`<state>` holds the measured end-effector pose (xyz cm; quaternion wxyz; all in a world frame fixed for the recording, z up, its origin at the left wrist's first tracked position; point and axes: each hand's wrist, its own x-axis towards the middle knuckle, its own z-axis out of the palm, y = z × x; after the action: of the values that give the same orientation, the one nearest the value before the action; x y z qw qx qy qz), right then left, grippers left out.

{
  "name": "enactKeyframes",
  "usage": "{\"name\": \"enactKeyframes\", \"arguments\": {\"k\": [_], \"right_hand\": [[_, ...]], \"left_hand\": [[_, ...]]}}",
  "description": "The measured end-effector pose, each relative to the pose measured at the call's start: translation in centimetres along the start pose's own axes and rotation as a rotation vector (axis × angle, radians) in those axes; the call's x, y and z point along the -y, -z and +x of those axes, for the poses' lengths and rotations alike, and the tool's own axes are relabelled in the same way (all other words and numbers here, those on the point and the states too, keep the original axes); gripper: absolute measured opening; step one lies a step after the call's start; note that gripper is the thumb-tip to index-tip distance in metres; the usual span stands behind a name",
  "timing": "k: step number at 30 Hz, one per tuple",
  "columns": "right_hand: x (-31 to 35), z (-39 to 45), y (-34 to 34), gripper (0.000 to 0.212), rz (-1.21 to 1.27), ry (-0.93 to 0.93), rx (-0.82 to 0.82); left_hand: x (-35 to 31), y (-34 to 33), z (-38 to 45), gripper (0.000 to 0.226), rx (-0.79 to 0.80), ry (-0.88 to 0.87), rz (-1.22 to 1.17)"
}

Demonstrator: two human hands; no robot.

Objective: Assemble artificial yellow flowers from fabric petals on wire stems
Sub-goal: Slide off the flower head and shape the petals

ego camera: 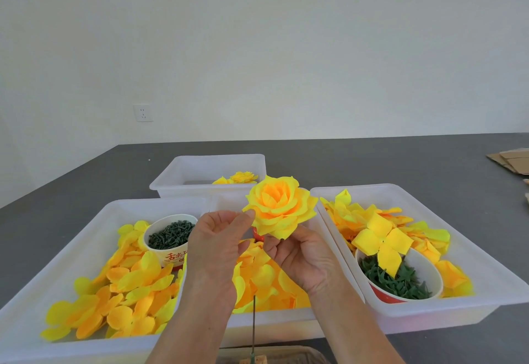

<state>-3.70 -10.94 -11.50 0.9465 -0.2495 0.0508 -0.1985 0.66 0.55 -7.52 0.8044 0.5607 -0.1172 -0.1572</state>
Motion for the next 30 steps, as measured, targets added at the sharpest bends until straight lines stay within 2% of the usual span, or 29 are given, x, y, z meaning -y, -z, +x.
{"name": "enactKeyframes", "arguments": {"k": [2,9,15,20,24,30], "right_hand": [[0.0,0.0,0.0,0.022,0.006,-0.002,0.001],[-0.1,0.2,0.0,0.022,-0.028,0.015,-0.015],[0.0,0.2,0.5,0.026,-0.036,0.018,0.002],[0.2,0.2,0.5,0.056,-0.100,0.009,0.080],[0.3,0.3,0.7,0.035,-0.135,0.004,0.067],[0.3,0.1,0.4,0.022,-0.080,0.014,0.110]], "left_hand": [[-0.1,0.0,-0.2,0.012,-0.008,-0.025,0.000],[-0.7,-0.2,-0.9,0.029,0.014,-0.095,0.025],[-1.0,-0.6,-1.1,0.022,0.007,-0.087,0.051],[-0.8,-0.6,-1.1,0.016,-0.006,-0.106,0.084],[-0.6,-0.6,-0.6,0.023,-0.028,-0.123,0.095],[-0.4,-0.5,-0.6,0.022,-0.009,-0.140,0.130]]}}
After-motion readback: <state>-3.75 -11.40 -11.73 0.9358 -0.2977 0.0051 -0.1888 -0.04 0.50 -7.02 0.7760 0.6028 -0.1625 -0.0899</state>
